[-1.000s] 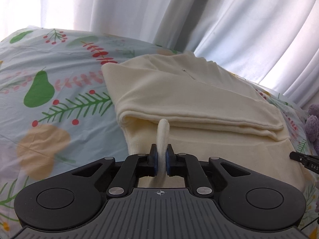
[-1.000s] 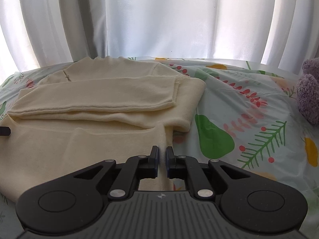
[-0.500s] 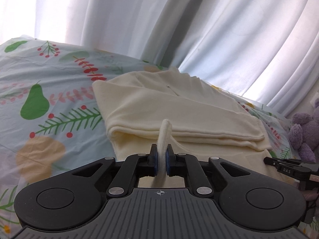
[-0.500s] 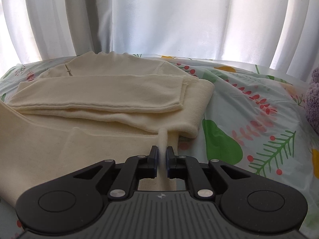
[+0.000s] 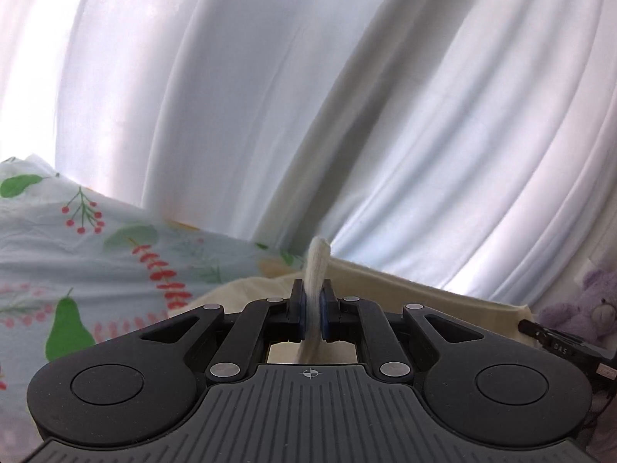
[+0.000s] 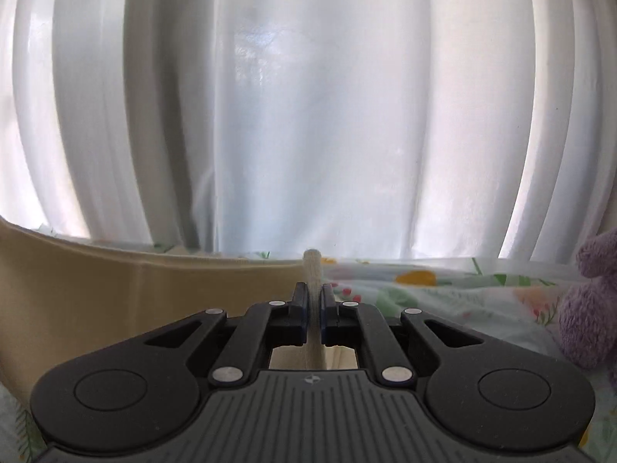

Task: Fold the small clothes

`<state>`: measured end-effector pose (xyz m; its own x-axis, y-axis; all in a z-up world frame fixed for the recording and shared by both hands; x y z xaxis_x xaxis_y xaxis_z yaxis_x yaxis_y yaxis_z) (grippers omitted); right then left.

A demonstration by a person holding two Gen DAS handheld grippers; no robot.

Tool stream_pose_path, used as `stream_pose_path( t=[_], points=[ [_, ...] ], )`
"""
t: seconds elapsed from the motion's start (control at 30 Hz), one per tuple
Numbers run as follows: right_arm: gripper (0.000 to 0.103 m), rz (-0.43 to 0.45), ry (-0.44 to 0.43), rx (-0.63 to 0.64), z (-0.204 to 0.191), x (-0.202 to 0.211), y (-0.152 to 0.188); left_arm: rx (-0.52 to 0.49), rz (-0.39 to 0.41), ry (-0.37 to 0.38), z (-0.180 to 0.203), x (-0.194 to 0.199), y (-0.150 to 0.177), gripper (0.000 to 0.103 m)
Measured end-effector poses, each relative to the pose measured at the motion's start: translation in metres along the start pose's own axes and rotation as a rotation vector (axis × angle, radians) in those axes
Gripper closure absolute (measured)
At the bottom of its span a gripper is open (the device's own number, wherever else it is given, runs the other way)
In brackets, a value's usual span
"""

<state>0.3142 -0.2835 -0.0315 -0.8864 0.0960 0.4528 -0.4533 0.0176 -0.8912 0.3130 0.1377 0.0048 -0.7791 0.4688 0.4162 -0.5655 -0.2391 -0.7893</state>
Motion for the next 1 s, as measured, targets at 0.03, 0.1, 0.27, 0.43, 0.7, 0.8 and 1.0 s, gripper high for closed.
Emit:
stream_pose_path(
  t=[0.03,0.1,0.27,0.43,0.7,0.8,1.0],
  points=[
    [0.098,-0.023,-0.002,-0.013,-0.001,-0.016,-0.002,-0.001,-0.02,-0.022,-0.005,-0.016,-0.002,0.094],
    [0.098,-0.081,0.006,-0.024,-0.006,-0.049,0.002,-0.021,-0.065,-0.074,-0.013,-0.047,0.001,0.093],
    [0.098,-0.239,0.021,0.05,-0.024,-0.1,0.027,-0.092,-0.231,-0.165,-0.027,-0.101,0.033,0.093],
    [0.098,-0.198,0.04,0.075,-0.027,-0.099,0.011,-0.128,-0.19,-0.152,-0.023,-0.093,0.013,0.094],
    [0.098,-0.047,0.13,-0.003,-0.037,-0.136,-0.05,-0.185,-0.043,-0.254,-0.017,-0.135,-0.055,0.093],
    [0.095,-0.037,0.141,-0.072,-0.035,-0.15,-0.043,-0.203,-0.045,-0.317,-0.024,-0.15,-0.049,0.075],
    [0.071,-0.12,0.033,-0.085,-0.028,-0.112,0.002,0.045,-0.154,-0.128,-0.056,-0.112,0.001,0.045]
  ],
)
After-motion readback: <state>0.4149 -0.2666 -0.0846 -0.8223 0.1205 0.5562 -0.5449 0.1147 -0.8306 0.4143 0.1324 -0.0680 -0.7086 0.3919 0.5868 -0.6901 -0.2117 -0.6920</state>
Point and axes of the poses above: each gripper's, at about its wrist camera, not at the fingertips, and x roughly against the way its jaws point, z to its right, y to its underside, the point moved 3 cm from there along -x, roughly the way its jaws point, and after that the axes turned 9 degrees about y, right-handed, at the moved point
